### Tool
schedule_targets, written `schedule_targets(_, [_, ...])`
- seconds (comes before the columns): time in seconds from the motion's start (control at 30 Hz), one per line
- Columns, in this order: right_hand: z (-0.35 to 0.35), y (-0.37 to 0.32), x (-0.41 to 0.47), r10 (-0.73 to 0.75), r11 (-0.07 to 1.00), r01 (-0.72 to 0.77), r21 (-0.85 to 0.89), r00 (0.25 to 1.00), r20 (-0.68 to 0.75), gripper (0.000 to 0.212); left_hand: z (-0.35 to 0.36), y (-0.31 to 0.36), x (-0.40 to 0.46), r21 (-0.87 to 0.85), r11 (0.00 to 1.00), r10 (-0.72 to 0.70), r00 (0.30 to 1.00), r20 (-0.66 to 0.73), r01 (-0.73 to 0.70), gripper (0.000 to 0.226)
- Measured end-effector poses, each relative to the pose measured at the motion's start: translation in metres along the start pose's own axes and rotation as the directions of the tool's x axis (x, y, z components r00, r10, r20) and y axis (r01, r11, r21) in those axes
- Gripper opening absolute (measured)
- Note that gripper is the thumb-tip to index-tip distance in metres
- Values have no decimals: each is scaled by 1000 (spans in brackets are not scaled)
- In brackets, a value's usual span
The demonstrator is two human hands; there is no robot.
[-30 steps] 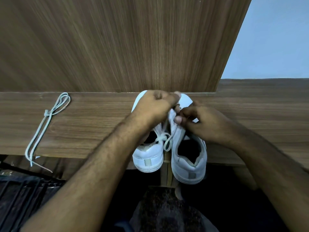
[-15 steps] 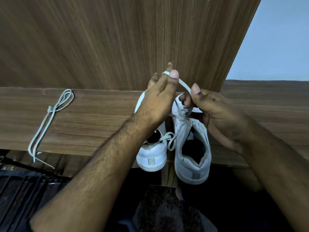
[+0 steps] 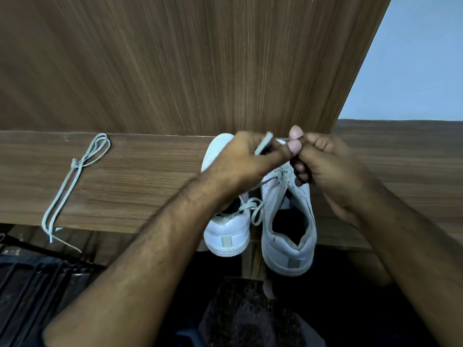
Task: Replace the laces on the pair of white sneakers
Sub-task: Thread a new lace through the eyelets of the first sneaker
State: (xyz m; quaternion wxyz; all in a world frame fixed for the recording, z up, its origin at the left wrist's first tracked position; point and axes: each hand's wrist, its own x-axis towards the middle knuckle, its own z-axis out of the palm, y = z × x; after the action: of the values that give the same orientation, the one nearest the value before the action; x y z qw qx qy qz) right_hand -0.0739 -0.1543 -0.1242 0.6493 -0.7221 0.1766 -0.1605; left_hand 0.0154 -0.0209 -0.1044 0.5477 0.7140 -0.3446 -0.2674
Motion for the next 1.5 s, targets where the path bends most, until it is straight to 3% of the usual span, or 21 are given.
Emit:
schedule_targets(0.1, [-3,3,2,-21,993,14,-119,998,-52,37,-2,-9,5,133,991,-12,998,-62,20,43])
schedule_targets(0.3, [-15,10,6,-71,979,45,-201,990,-124,15,-9,-7,9,104,989,-70,948,-311,107,31])
schedule_targets(0.43, [-15,12,7,-109,957,82,-277,991,-81,11,-4,-5,11,16,991,-130,968,-216,136,20])
schedule_targets(0.6, [-8,9,4,-158,967,142,-212,986,-60,5,-4,-12,10,125,989,100,984,-146,-82,10])
schedule_targets(0.7, [-11,9,4,-165,966,143,-217,982,-86,9,-8,-17,12,182,982,86,979,-183,-52,14])
schedule_targets(0.8, [-15,11,4,-173,944,141,-299,981,-82,6,-7,-18,12,251,968,51,989,-136,-15,14])
schedule_targets(0.9, [-20,8,2,-160,865,99,-492,984,-84,10,-5,-17,13,279,960,33,991,-132,5,11])
schedule_targets(1.03, [-33,7,-5,30,703,7,-711,999,40,28,2,-19,18,370,927,8,986,-165,54,18])
schedule_targets(1.13, [-33,10,-9,239,610,-3,-792,954,181,37,5,-19,19,382,922,3,986,-165,61,15])
schedule_targets(1.27, [-23,13,-7,147,518,33,-855,981,127,24,5,-19,19,413,907,-11,985,-173,83,12])
schedule_targets(1.33, [-20,14,-5,114,533,25,-846,988,101,12,6,-19,17,444,893,6,986,-169,71,12])
schedule_targets(1.5, [-23,18,3,167,596,-128,-793,985,-34,12,11,-17,17,469,881,9,990,-138,57,11])
